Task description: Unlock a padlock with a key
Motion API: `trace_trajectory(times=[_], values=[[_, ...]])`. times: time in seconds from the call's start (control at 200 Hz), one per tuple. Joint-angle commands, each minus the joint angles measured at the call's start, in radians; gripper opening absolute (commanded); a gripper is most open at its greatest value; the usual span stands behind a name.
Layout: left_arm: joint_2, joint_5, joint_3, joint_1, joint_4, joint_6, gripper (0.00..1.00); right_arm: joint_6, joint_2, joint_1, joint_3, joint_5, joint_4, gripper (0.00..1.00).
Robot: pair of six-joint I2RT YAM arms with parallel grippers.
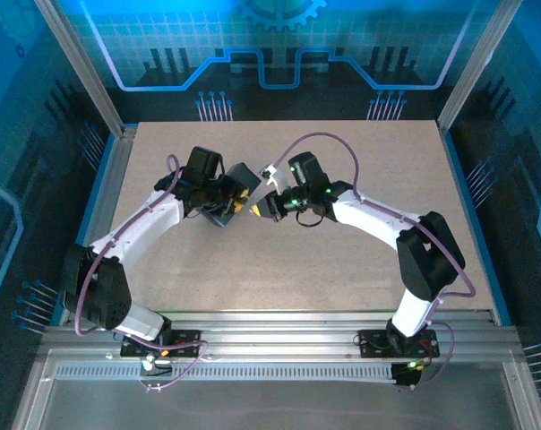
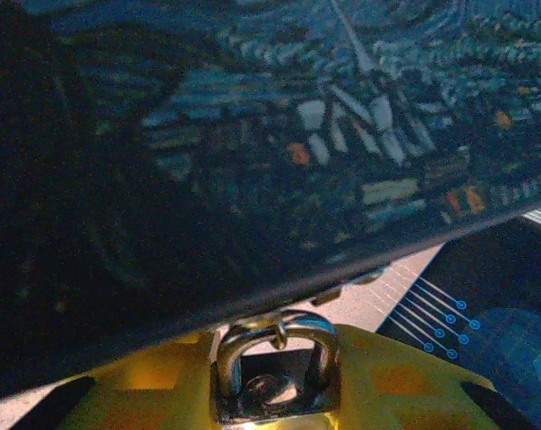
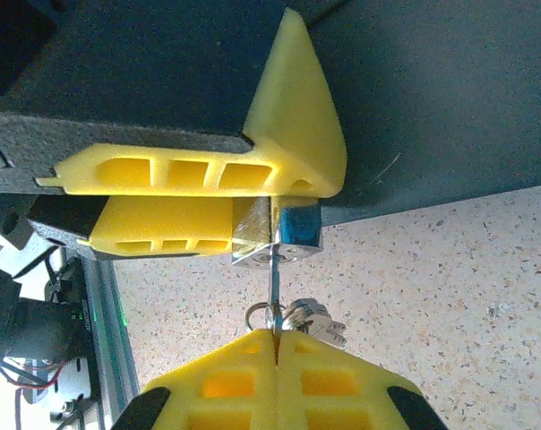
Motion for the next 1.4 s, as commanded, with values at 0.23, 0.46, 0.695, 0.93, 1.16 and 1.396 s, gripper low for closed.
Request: trace_trajectory(times=[0.23, 0.46, 0.695, 0.93, 1.16, 1.396], values=[[-0.017, 0.001, 0.04, -0.014, -0.023, 0.052, 0.0, -0.038, -0.044, 0.005, 0.014, -0.054, -0.01, 0.0], [-0.03, -0.008, 0.024, -0.008, -0.021, 0.039, 0.0, -0.024, -0.048, -0.014, -0.004, -0.128, 0.01, 0.0], [-0.034, 0.006, 0.026, -0.001, -0.003, 0.027, 0.0, -0.006, -0.04, -0.013, -0.019, -0.114, 0.027, 0.0], [-0.042, -0.011, 0.017, -0.003, -0.023, 0.036, 0.0, 0.071, -0.054, -0.02, -0.023, -0.072, 0.088, 0.02], [-0.046, 0.011, -0.003, -0.003, 0.021, -0.002, 0.0, 0.147, -0.013, -0.017, -0.026, -0.091, 0.148, 0.06], [-0.046, 0.023, -0.016, -0.001, 0.052, -0.029, 0.0, 0.2, -0.017, -0.017, -0.053, -0.09, 0.213, 0.12]])
